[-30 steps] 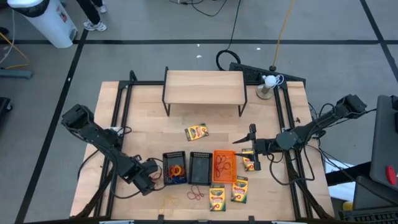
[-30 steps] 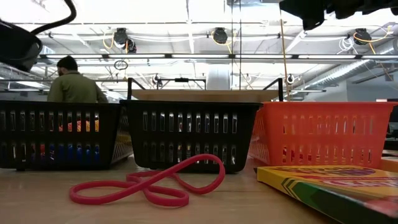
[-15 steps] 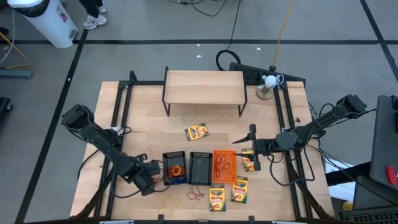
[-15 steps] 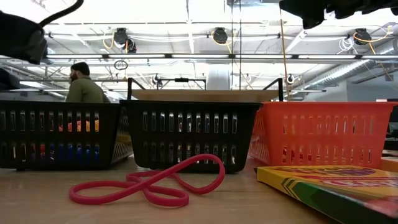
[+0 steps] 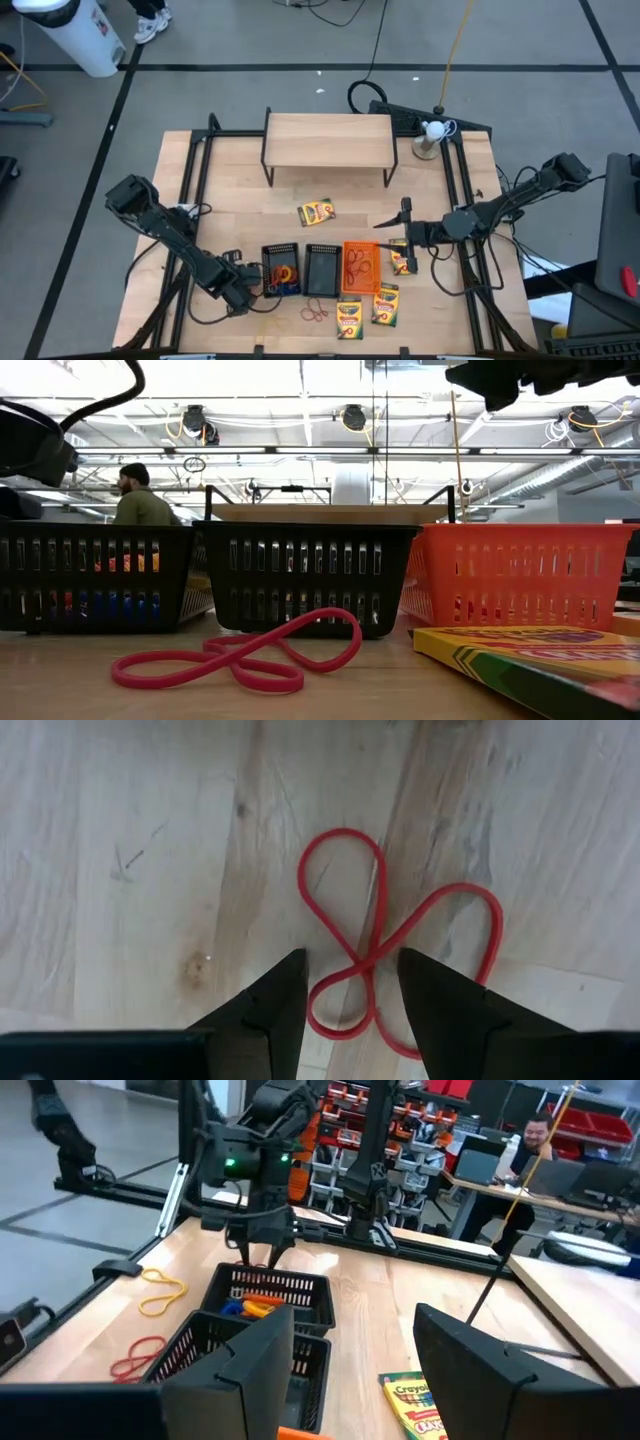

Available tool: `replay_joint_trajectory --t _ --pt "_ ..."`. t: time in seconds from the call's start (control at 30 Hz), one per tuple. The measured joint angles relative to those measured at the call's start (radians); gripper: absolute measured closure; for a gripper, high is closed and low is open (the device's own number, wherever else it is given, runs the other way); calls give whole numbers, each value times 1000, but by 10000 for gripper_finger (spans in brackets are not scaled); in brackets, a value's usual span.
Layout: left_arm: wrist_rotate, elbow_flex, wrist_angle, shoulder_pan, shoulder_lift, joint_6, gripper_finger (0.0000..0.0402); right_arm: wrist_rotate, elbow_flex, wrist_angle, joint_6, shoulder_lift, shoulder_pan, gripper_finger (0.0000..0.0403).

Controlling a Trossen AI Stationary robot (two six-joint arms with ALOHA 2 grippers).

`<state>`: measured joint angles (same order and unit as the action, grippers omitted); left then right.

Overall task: Pick & Place Office Desk Supplies
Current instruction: Put the red rubber band into the orange bin

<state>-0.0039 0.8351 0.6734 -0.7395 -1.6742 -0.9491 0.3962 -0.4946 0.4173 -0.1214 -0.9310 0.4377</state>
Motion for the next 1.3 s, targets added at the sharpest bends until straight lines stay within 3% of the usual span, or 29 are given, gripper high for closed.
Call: replay_joint_trajectory --t 0.17,0.23,0.33,0.4,0.67,0.9,1.3 --pt "-12 0 -4 -1 -2 16 255 5 0 16 74 0 -7 206" --pt "-8 -2 -7 -1 4 34 287 31 0 27 101 0 -6 206" --pt "-1 -5 -12 -1 9 61 365 85 0 27 144 0 -6 206" --pt "-6 -5 -14 -1 9 71 389 111 0 27 171 0 -7 206" --pt "-46 28 15 -2 24 152 399 127 0 27 234 0 -6 206" --pt "-263 122 13 11 115 201 400 130 0 28 251 0 -6 206" --pt "-447 371 28 10 246 514 401 126 0 130 297 -55 -6 206"
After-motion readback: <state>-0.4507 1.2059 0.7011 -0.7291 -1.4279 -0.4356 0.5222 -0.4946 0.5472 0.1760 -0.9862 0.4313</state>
